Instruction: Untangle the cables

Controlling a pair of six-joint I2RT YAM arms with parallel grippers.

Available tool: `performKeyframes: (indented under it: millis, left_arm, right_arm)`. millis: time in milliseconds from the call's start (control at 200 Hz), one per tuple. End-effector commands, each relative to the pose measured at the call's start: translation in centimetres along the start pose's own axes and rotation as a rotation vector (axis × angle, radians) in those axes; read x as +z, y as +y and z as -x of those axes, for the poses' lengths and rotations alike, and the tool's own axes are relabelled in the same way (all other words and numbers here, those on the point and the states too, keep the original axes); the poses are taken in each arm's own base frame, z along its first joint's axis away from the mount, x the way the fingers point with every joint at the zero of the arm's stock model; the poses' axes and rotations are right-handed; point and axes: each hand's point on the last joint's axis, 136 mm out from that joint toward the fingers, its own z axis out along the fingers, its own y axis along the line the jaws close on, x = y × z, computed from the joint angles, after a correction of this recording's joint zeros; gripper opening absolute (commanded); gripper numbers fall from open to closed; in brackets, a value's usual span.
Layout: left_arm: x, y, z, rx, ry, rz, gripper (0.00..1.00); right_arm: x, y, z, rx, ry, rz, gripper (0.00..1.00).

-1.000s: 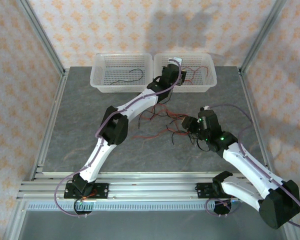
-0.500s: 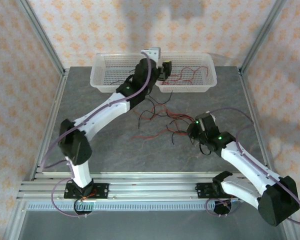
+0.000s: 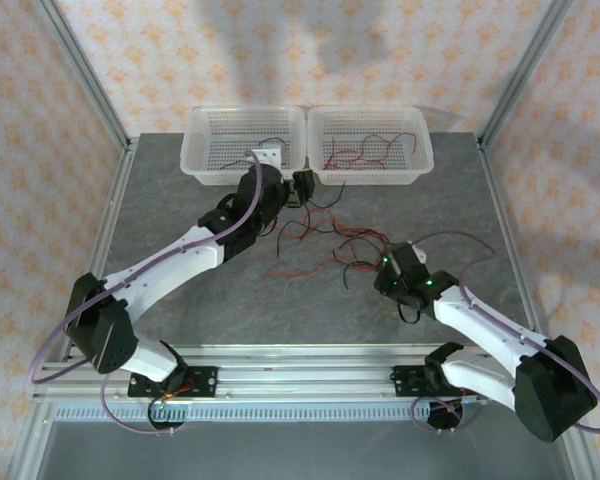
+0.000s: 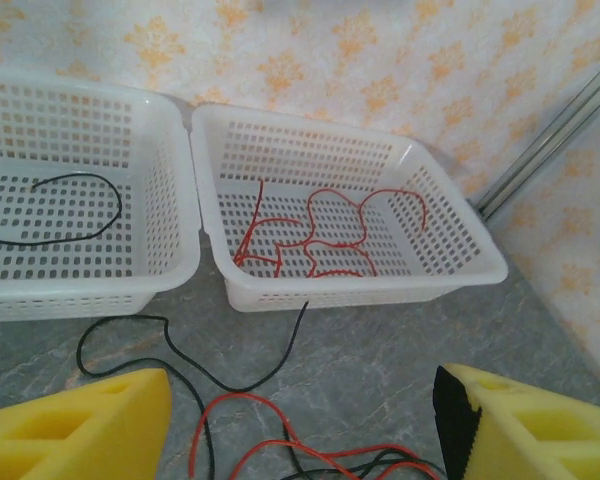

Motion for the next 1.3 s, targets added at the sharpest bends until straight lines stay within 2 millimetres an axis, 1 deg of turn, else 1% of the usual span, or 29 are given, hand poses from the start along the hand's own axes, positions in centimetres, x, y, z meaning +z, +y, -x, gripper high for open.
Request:
performKeyframes:
  millis: [0, 90, 155, 205, 235, 240, 295, 370, 486, 601, 691, 781, 946, 1056, 1196, 1261, 1296]
  left_arm:
    - [-2.0, -0.4, 0.4, -0.073, -0.026, -0.043, 0.71]
    - [-2.4, -0.2, -0.9, -0.100, -0.008, -0.062, 0.71]
    - [-2.4, 0.0, -1.8, -0.107, 0.010, -0.062, 0.71]
    - [-2.5, 0.2, -2.3, -0.108, 0.023, -0.058, 0.71]
    - [-2.5, 0.2, -2.6, -0.106, 0.030, -0.057, 0.71]
    - [-2.6, 0.2, -2.7, -0.106, 0.031, -0.057, 0.71]
    - [-2.7, 0.2, -3.0, -0.101, 0.040, -0.059, 0.71]
    - [-3.0, 0.1, -3.3, -0.094, 0.043, -0.063, 0.71]
    - [-3.4, 0.0, -3.7, -0.063, 0.041, -0.074, 0.71]
    - [-4.0, -0.7, -4.3, -0.013, 0.039, -0.101, 0.71]
    - [-4.5, -1.6, -4.9, 0.037, 0.038, -0.129, 0.71]
    - [-5.2, -2.9, -5.5, 0.094, 0.034, -0.166, 0.71]
    - [-6.5, -6.2, -6.7, 0.222, 0.014, -0.253, 0.71]
    - [-7.0, -7.7, -7.5, 0.310, -0.012, -0.266, 0.72]
    - [-6.7, -8.8, -8.9, 0.418, -0.023, -0.233, 0.73]
    - [-6.4, -8.9, -9.3, 0.441, -0.042, -0.207, 0.73]
    - [-6.1, -8.5, -9.3, 0.440, -0.054, -0.181, 0.73]
  right_arm:
    - [0.4, -0.3, 1.0, 0.010, -0.064, -0.030, 0.33]
    - [0.6, -0.2, 1.3, 0.016, -0.077, -0.032, 0.26]
    - [0.5, 0.1, 1.5, 0.018, -0.082, -0.024, 0.17]
    - [0.3, 0.4, 1.8, 0.016, -0.085, -0.016, 0.09]
    - [0.0, 0.6, 1.9, 0.014, -0.087, -0.011, 0.00]
    - [0.0, 0.6, 1.9, 0.014, -0.087, -0.010, 0.00]
    - [-0.8, 1.3, 2.4, 0.009, -0.091, 0.013, 0.00]
    - [-2.3, 2.8, 3.1, -0.005, -0.094, 0.079, 0.00]
    - [-5.8, 5.7, 4.7, -0.045, -0.117, 0.196, 0.00]
    - [-9.3, 7.7, 6.5, -0.103, -0.151, 0.258, 0.00]
    - [-11.4, 9.1, 7.8, -0.147, -0.175, 0.293, 0.00]
    - [-13.6, 11.0, 9.0, -0.188, -0.195, 0.355, 0.00]
    - [-16.6, 14.6, 10.7, -0.248, -0.207, 0.468, 0.00]
    - [-18.7, 16.6, 12.0, -0.263, -0.227, 0.533, 0.00]
    - [-21.5, 18.4, 13.7, -0.249, -0.263, 0.606, 0.00]
    - [-22.8, 19.2, 14.2, -0.242, -0.275, 0.646, 0.00]
    - [-23.4, 19.6, 14.3, -0.241, -0.275, 0.667, 0.00]
